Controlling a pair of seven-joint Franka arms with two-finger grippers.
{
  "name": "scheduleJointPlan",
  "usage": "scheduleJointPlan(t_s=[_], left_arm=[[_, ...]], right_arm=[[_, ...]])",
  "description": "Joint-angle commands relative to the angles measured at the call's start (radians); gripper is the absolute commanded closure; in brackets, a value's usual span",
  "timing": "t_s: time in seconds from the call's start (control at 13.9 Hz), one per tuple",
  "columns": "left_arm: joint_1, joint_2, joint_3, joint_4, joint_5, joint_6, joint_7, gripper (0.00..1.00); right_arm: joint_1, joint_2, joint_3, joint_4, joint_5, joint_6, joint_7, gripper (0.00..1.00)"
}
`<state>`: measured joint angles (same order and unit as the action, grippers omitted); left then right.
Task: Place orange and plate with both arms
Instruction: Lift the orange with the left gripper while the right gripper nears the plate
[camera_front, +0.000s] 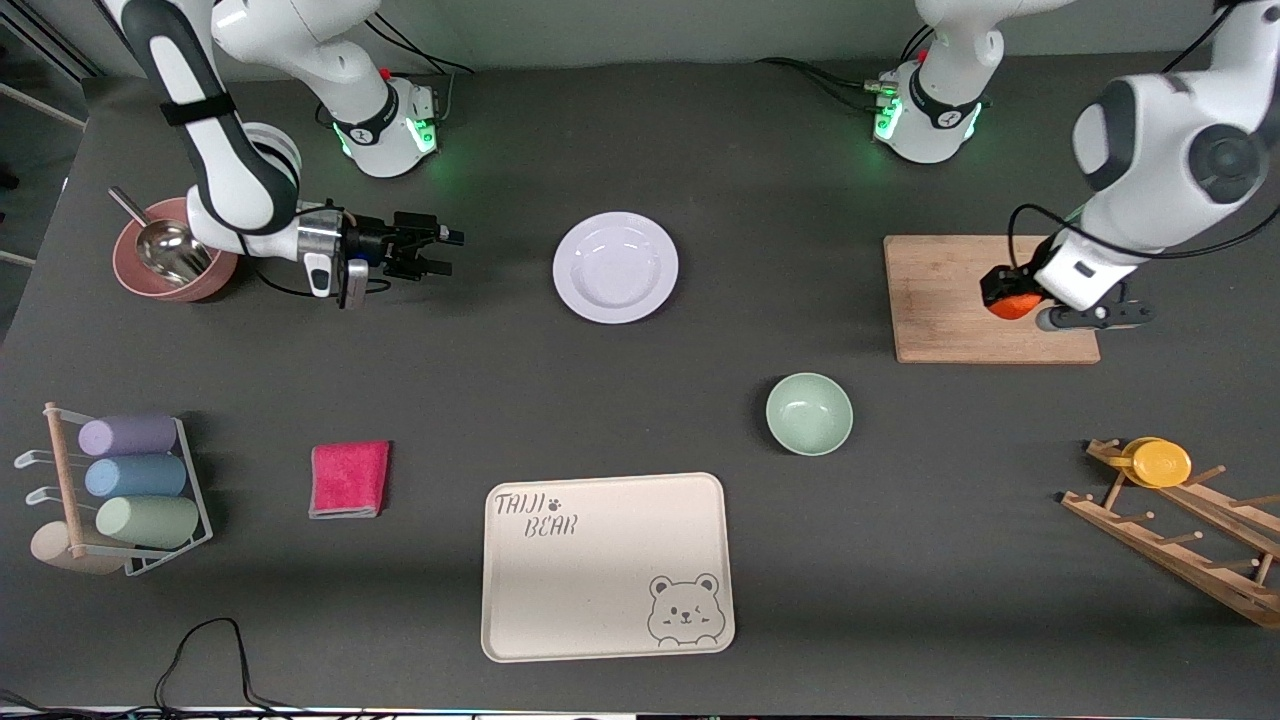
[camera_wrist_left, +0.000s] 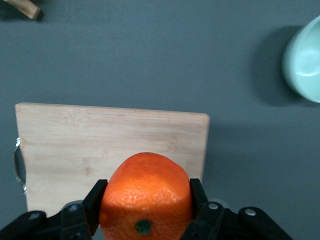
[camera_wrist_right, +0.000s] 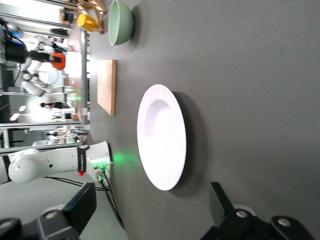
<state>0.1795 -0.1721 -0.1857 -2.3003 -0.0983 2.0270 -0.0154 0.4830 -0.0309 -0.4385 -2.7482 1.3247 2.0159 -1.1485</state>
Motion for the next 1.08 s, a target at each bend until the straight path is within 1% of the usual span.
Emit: scheduleJointPlan(t_s=[0.0, 0.14, 0.22, 0.36, 0.5, 0.58, 0.72, 0.79, 0.94, 1.01], left_arm=[[-0.006, 0.020, 0.006, 0.209, -0.044, -0.221, 0.014, 1.00], [-0.009, 0.016, 0.003, 0.319, -0.125, -0.354, -0.018, 1.00], [-0.017, 0.017, -0.012, 0.375, -0.164, -0.410, -0.059, 1.00], [-0.020, 0.016, -0.037, 0.415, -0.202, -0.430, -0.150, 1.00], [-0.022, 0.014, -0.089, 0.470, -0.257, -0.438, -0.252, 1.00], [-0.023, 0.016, -0.134, 0.502, -0.271, -0.436, -0.341, 1.00], [-0.023, 0.019, -0.262, 0.562, -0.270, -0.421, -0.510, 1.00], [-0.023, 0.020, -0.321, 0.574, -0.262, -0.397, -0.600, 1.00], [-0.023, 0.025, -0.447, 0.576, -0.247, -0.308, -0.765, 1.00], [-0.025, 0.031, -0.504, 0.575, -0.218, -0.265, -0.844, 1.00]], right_arm=[[-0.009, 0.139, -0.012, 0.016, 0.111, -0.103, -0.178, 0.00], [-0.021, 0.233, -0.019, 0.019, 0.171, -0.202, -0.273, 0.00], [-0.021, 0.265, -0.019, 0.021, 0.188, -0.227, -0.296, 0.00], [-0.023, 0.311, -0.019, 0.022, 0.220, -0.235, -0.339, 0.00], [-0.023, 0.350, -0.019, 0.027, 0.232, -0.244, -0.352, 0.00], [-0.023, 0.374, -0.019, 0.030, 0.237, -0.271, -0.353, 0.00], [-0.023, 0.414, -0.019, 0.041, 0.260, -0.302, -0.353, 0.00], [-0.023, 0.420, -0.019, 0.042, 0.260, -0.302, -0.353, 0.00], [-0.023, 0.431, -0.019, 0.045, 0.261, -0.302, -0.352, 0.00], [-0.023, 0.440, -0.019, 0.047, 0.261, -0.302, -0.352, 0.00]])
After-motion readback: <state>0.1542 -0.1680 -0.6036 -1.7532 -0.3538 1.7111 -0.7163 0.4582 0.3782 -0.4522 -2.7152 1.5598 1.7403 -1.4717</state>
